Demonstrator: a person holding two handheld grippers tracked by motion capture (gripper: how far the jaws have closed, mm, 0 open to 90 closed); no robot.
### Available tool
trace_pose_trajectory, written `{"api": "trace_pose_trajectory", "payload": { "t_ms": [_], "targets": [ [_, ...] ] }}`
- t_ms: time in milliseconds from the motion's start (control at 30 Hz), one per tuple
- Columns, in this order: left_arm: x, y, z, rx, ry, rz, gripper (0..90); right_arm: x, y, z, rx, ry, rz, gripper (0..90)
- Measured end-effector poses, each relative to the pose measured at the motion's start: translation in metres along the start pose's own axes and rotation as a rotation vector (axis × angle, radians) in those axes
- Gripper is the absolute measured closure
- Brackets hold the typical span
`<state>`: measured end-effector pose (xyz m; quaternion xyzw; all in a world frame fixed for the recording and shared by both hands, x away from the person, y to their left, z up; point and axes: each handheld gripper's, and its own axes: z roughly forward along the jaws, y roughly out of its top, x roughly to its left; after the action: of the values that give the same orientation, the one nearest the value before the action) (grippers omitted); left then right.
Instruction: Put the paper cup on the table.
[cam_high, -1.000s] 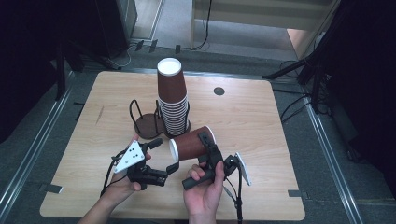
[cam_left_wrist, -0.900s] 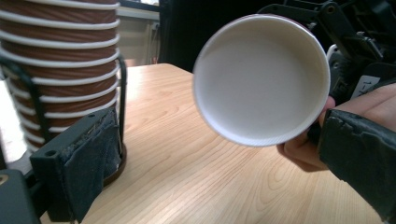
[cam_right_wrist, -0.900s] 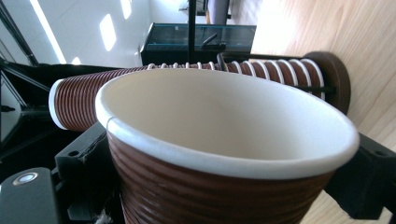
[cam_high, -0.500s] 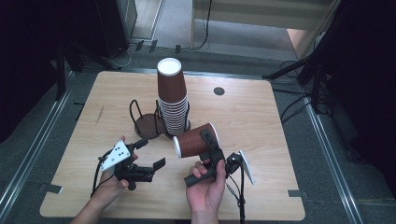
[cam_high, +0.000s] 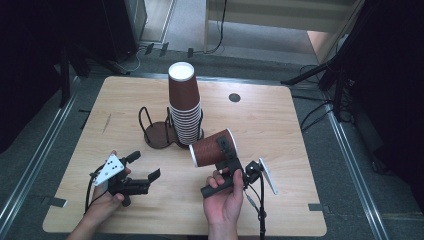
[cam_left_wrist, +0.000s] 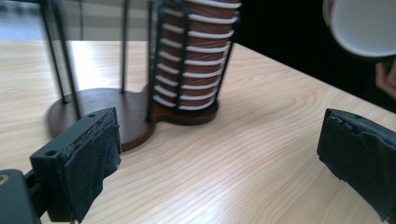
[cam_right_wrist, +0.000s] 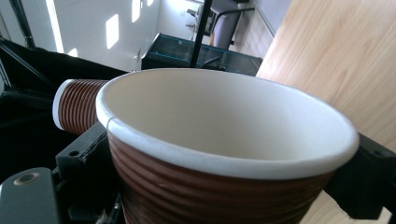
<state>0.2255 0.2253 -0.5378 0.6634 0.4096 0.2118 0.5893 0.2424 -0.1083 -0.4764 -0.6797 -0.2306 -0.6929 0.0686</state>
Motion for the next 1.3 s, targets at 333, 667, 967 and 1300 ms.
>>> {"api": "trace_pose_trajectory", "payload": {
  "t_ms": [333, 667, 967, 1300],
  "targets": [
    [0.019, -0.011, -0.010, 0.018, 0.086, -0.041, 0.5, 0.004, 0.015, 0.004, -0.030, -0.010, -0.093, 10.3],
    [0.025, -0.012, -0.011, 0.017, 0.130, -0.067, 0.5, -0.001, 0.025, 0.009, -0.045, -0.100, -0.281, 10.5],
    [0.027, -0.011, -0.010, 0.036, 0.163, -0.102, 3.5, -0.004, 0.034, 0.013, -0.073, -0.169, -0.478, 10.6],
    [0.030, -0.011, -0.010, 0.049, 0.156, -0.137, 2.9, -0.005, 0.042, 0.016, -0.089, -0.227, -0.703, 10.6]
  ]
}}
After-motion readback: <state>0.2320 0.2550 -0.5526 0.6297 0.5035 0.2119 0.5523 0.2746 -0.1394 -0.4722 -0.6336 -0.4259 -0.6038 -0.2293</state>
